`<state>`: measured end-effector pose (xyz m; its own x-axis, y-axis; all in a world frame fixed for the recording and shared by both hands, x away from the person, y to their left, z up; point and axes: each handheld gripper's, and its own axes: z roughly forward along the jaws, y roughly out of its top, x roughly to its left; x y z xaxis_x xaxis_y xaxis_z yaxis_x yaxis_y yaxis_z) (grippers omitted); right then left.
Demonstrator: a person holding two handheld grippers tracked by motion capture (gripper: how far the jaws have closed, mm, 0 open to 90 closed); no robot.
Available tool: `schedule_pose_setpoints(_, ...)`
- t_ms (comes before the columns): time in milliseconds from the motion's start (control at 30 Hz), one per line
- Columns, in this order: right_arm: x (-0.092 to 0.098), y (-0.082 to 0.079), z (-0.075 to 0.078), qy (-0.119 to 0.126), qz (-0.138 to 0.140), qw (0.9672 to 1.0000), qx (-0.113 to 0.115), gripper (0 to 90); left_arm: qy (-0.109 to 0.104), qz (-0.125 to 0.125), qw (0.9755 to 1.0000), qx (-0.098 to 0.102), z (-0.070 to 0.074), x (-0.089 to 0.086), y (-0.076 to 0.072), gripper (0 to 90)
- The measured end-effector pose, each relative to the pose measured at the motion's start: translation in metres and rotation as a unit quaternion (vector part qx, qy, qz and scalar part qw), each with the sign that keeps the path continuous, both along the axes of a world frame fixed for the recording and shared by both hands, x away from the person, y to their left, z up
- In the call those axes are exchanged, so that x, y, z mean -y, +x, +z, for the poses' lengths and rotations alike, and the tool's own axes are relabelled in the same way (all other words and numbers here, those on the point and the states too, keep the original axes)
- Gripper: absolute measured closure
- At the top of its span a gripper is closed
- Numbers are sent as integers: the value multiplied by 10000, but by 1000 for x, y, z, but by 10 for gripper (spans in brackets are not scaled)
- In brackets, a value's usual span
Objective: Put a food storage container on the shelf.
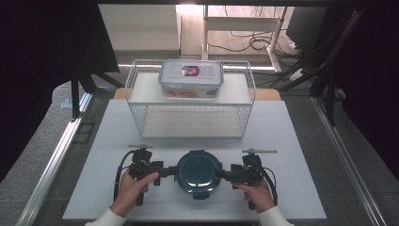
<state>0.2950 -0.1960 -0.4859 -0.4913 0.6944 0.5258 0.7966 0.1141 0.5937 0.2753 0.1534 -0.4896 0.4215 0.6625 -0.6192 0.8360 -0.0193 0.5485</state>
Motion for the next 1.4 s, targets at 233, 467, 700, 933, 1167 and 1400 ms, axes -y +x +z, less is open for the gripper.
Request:
schedule_pose_setpoints(233, -6, 5, -6, 74, 77, 9998, -180, 85, -125, -55, 9996, -230, -11, 5, 1, 80)
schedule_pose_setpoints(467, -14, 9, -13, 106, 158, 9991, -374, 93, -385, -155, 9982, -437, -22, 8, 4, 122)
schedule_pose_setpoints(700, -15, 11, -21, 254, 267, 9973, -641, 124, -533, -214, 9964, -625, -29, 12, 5, 135)
schedule_pose_setpoints(933, -16, 12, -26, 547, 396, 9931, -961, 208, -841, -381, 9921, -846, -36, 17, 5, 263)
schedule_pose_setpoints(1167, -9, 10, -26, 761, 223, 9903, -1137, 301, -964, -120, 9897, -1052, -37, 16, 3, 345)
schedule_pose_setpoints(1400, -6, 6, -19, 802, 64, 9903, -1135, 377, -998, -57, 9902, -974, -32, 14, -1, 395)
